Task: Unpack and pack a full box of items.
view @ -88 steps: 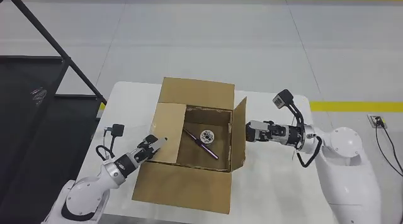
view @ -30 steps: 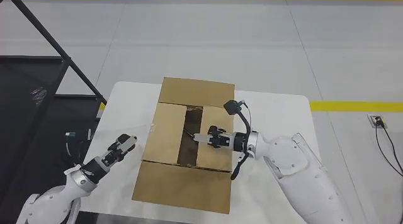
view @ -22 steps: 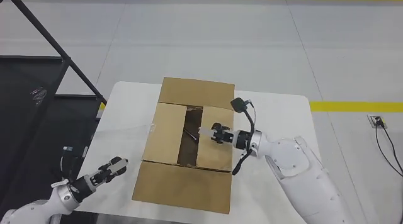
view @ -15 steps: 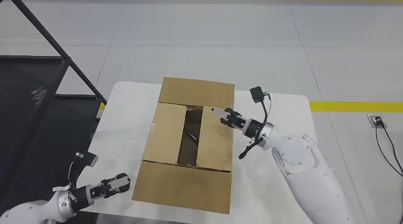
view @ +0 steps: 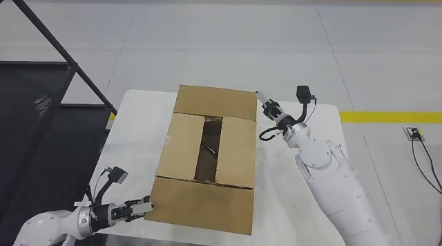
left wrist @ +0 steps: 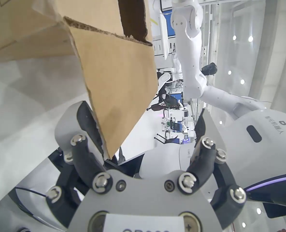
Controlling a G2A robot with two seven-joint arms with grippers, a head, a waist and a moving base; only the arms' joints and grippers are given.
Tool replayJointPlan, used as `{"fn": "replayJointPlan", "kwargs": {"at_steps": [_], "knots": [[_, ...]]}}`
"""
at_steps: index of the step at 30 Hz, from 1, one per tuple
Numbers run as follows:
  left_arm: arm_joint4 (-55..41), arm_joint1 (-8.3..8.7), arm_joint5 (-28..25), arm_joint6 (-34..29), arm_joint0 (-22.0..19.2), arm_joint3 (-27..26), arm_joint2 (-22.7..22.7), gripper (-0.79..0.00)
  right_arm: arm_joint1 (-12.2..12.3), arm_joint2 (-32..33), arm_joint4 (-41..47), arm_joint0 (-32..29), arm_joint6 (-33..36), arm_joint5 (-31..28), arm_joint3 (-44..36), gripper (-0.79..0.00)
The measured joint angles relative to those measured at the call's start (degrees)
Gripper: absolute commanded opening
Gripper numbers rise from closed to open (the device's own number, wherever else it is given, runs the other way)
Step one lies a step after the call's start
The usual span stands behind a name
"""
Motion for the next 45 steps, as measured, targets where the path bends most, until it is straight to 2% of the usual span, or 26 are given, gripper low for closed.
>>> {"fn": "replayJointPlan", "kwargs": {"at_steps": [7, 14, 23, 30, 35, 38, 45], "knots": [[-4.3, 0.49, 0.3, -0.3, -1.0, 0.8, 0.3, 0.0, -2.0, -3.8, 2.3, 5.0, 0.3, -2.8, 10.1, 0.0], [-7.6, 0.61, -1.1, 2.2, -1.6, 0.7, 0.1, 0.0, -3.6, -4.6, 8.8, 9.3, 6.0, -7.9, 18.3, 0.0], [-10.4, 0.54, -1.0, 7.4, -1.5, -2.0, 0.1, 0.0, -3.9, -1.7, 18.1, 12.2, 15.1, -14.5, 23.1, 0.0], [-9.1, 0.42, -0.8, 14.2, -1.6, -3.6, -0.2, 0.0, -3.1, 1.2, 22.5, 12.3, 21.4, -17.8, 21.9, 0.0], [-0.7, -0.04, -1.5, 26.7, -1.4, -6.3, 1.0, 0.0, -2.2, 3.2, 24.1, 11.3, 26.6, -18.5, 18.8, 0.0], [2.7, -0.33, -1.5, 31.8, -1.4, -7.7, 2.4, 0.0, -1.6, 4.4, 25.0, 10.5, 30.8, -18.5, 16.5, 0.0], [6.2, -0.8, -1.3, 36.9, -2.6, -8.8, 5.3, 0.0, 0.0, 6.8, 25.7, 7.2, 38.9, -16.9, 9.1, 0.0]]}}
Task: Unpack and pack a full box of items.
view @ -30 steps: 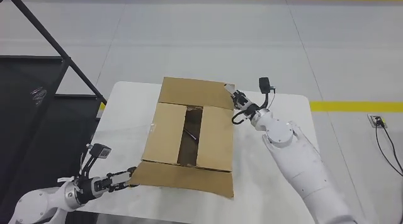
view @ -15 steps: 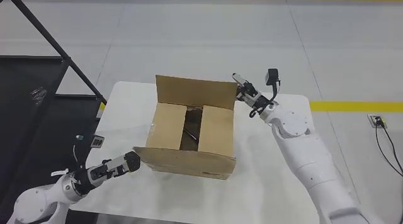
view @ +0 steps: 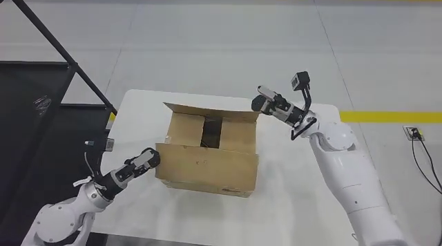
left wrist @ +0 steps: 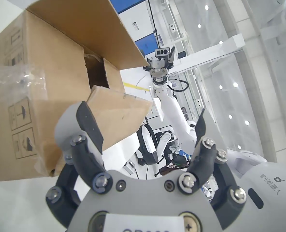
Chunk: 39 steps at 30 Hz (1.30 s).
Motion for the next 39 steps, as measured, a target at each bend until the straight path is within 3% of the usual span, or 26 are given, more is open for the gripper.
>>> {"fn": "replayJointPlan", "kwargs": {"at_steps": [4, 8, 17, 29, 39], "knots": [[1.5, -0.19, 0.3, 1.0, -1.3, 0.5, 1.7, 0.0, 0.8, 0.9, 0.8, -2.4, 4.7, 3.9, -4.7, 0.0], [2.9, -0.39, 0.4, 1.4, -2.7, 1.0, 3.5, 0.0, 1.7, 1.0, 1.1, -3.2, 11.7, 11.7, -6.8, 0.0], [10.0, -0.79, 0.4, 5.0, -5.0, 1.7, 6.5, 0.0, 1.8, -2.0, 0.2, -2.7, 14.6, 20.3, -5.6, 0.0], [15.7, -1.53, 1.7, 9.7, -7.1, 2.3, 10.7, 0.0, 1.6, -4.8, 2.1, -1.6, 15.0, 23.1, -4.7, 0.0], [16.2, -1.85, 2.5, 12.1, -7.3, 2.7, 11.3, 0.0, 2.0, -5.8, 0.6, -3.1, 14.7, 23.7, -5.8, 0.0]]}}
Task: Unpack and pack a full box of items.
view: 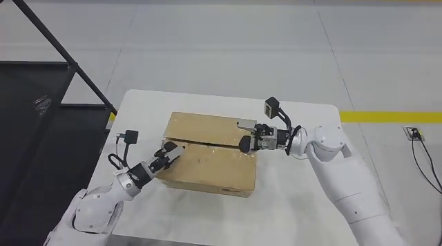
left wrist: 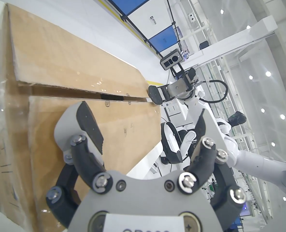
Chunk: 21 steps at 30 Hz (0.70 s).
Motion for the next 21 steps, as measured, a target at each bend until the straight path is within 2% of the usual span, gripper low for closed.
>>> {"fn": "replayJointPlan", "kwargs": {"at_steps": [7, 12, 16, 21], "knots": [[-5.1, 0.05, 0.9, 4.0, 1.0, 0.8, -4.2, 0.0, 0.6, 0.3, -2.3, -2.8, -2.8, -2.3, -2.8, 0.0], [-10.7, 0.32, 2.0, 6.5, 4.1, 1.9, -9.6, 0.0, 0.8, -0.3, -4.7, -4.3, -5.9, -3.3, -4.3, 0.0], [-10.9, 0.57, 4.1, 8.0, 6.7, 2.2, -13.0, 0.0, 0.9, -0.7, -5.1, -4.6, -7.3, -3.4, -4.6, 0.0], [-10.5, 0.64, 4.3, 7.9, 7.2, 1.9, -13.6, 0.0, 0.9, -1.0, -4.8, -4.4, -8.0, -3.4, -4.8, 0.0]]}}
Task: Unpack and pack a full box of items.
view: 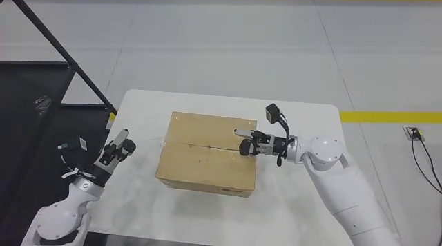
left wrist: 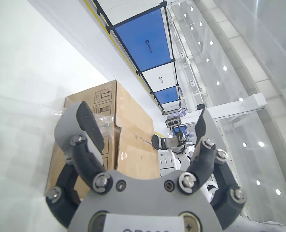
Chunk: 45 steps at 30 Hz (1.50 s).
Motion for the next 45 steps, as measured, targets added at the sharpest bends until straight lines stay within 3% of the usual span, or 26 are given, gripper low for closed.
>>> {"fn": "replayJointPlan", "kwargs": {"at_steps": [7, 22, 34, 45], "knots": [[-0.4, -0.1, 0.7, 0.4, 0.4, 0.2, 0.2, 0.0, 0.0, 0.0, 0.0, 0.0, 0.0, 0.0, 0.0, 0.0], [-4.0, -1.14, 10.2, 1.5, -1.2, 7.1, 3.8, 0.0, 0.2, 0.1, -0.3, -1.8, -1.8, 0.3, -2.5, 0.0], [-6.4, -2.48, 12.8, -0.3, -9.6, 17.8, 9.0, 0.0, 0.6, 0.5, -0.7, -2.9, -2.8, 0.2, -4.0, 0.0], [-13.2, -4.59, 13.3, 5.7, -17.7, 27.5, 12.3, 0.0, 0.6, 0.5, -0.7, -2.9, -2.8, 0.2, -4.0, 0.0]]}}
